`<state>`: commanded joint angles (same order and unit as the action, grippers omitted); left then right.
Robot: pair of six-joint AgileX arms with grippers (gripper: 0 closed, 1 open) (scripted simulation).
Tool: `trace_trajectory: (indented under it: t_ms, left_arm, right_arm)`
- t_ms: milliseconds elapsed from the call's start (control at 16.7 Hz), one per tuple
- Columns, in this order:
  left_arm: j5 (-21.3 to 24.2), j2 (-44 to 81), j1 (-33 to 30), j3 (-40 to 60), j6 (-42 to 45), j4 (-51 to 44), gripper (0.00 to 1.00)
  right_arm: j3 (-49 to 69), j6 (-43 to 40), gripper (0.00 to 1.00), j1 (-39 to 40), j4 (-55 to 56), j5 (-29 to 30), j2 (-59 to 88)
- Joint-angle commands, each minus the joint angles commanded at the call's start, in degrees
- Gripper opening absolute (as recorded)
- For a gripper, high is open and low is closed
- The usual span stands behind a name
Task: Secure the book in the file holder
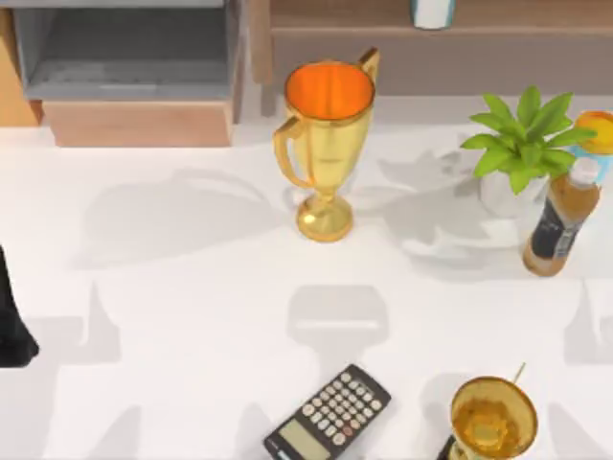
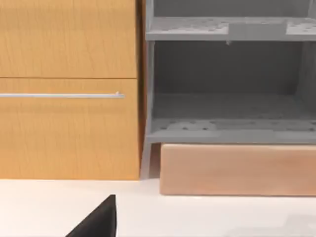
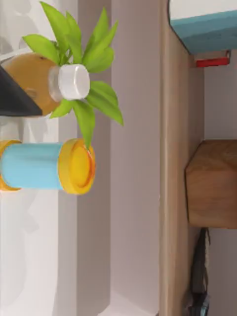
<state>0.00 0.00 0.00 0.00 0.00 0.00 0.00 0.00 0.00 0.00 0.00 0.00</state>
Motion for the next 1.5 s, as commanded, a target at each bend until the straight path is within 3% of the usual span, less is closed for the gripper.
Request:
trace_trajectory:
  t_ms: [300,540,1500]
  left_arm:
    - [-1.3,3.5,-1.6,3.4,0.0,1.0,1.00]
    - [-6.0,16.5,-7.0,15.7,0.0,4.0,1.00]
    - [-36.8,116.1,-41.5,94.7,0.5,23.1,1.00]
  right_arm:
    - [0.0,0.0,1.00,0.0,0.0,0.0,0.0]
    - [0.0,0.0,1.00,0.0,0.0,0.0,0.0]
    - [0.0,0.0,1.00,0.0,0.0,0.0,0.0]
